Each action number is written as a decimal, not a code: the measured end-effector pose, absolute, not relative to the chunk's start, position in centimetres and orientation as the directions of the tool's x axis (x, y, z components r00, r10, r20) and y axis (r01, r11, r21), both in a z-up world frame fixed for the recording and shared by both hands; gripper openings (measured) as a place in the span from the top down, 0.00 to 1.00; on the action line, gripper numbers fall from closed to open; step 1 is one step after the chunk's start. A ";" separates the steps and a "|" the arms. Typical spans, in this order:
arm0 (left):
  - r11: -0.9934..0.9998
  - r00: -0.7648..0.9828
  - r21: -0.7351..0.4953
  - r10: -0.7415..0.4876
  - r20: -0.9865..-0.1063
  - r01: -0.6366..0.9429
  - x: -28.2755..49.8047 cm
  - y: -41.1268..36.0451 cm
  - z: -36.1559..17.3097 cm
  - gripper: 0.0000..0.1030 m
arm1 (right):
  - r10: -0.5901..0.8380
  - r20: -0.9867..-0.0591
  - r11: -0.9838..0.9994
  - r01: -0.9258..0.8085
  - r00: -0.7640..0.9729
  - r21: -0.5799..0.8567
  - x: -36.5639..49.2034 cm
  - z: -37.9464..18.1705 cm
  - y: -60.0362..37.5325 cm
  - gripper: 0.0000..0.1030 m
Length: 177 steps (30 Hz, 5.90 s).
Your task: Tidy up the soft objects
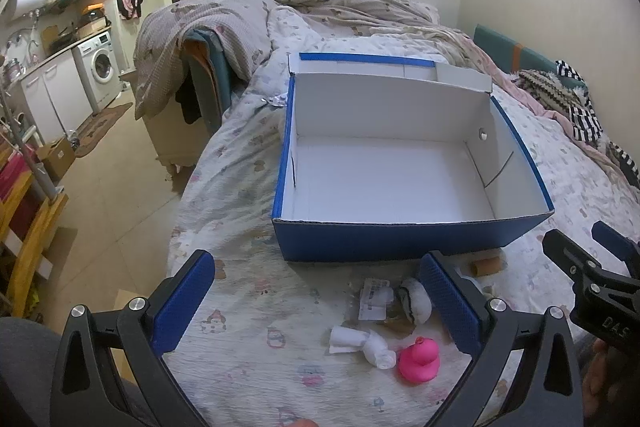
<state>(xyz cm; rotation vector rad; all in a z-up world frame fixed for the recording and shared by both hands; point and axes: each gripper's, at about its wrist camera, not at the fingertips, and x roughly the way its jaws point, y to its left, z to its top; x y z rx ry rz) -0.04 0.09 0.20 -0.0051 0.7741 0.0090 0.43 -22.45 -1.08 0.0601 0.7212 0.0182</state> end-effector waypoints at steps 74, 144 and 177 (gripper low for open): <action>0.995 0.075 -0.072 -0.067 -0.995 -0.064 5.8 -2.0 -17.2 0.40 | 0.177 -0.866 0.966 0.086 0.467 0.244 3.2 -6.8 -25.1 0.00; 0.994 0.381 -0.107 -0.097 -0.919 -0.004 2.2 2.3 -4.1 0.81 | 0.370 -0.918 0.923 -0.166 0.141 0.346 3.9 -13.2 -15.4 0.59; 0.998 0.601 -0.054 -0.054 -0.797 0.017 12.9 -1.3 5.4 0.81 | 0.621 -0.535 0.744 -0.217 0.573 0.632 11.9 3.5 -27.6 0.59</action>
